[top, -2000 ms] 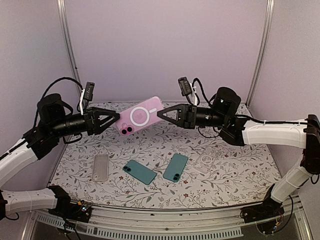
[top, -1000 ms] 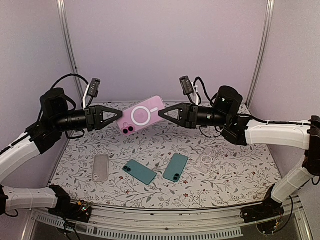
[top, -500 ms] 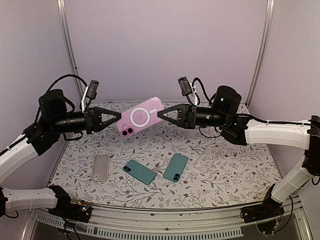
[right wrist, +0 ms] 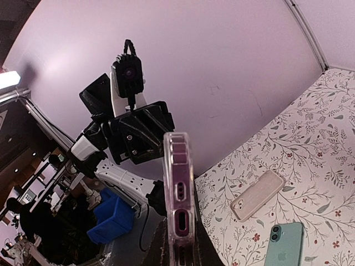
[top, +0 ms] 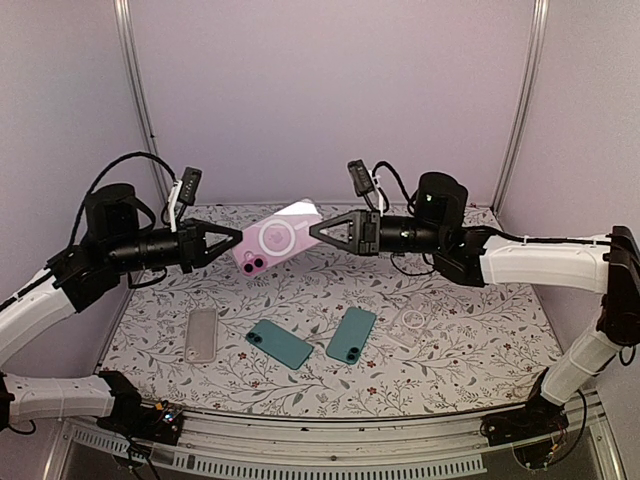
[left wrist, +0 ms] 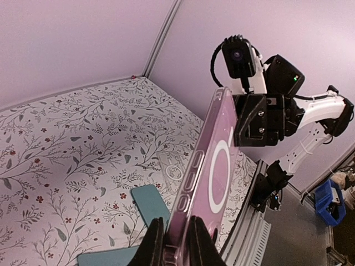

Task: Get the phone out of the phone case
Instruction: Remove the top left corner of the phone from the phone case.

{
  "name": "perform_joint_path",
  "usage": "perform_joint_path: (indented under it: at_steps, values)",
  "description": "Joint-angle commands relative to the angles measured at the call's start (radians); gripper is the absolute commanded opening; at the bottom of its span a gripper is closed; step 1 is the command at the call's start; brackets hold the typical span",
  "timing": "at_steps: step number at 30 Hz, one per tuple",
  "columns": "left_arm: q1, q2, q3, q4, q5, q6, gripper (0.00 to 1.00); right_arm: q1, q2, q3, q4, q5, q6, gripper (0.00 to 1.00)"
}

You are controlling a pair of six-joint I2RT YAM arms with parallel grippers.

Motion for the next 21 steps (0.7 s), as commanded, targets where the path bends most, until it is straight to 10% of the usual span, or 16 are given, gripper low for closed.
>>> perform_joint_path:
  at_steps: [1,21]
  values:
    - [-0.017,0.023,0.010,-0.090,-0.139,0.059,0.12,0.014,0.007,0.061,0.035,0.056,0.016,0.00]
    - [-0.078,0.095,0.058,-0.165,-0.323,0.146,0.17,0.014,0.036,0.079,-0.030,0.112,0.061,0.00]
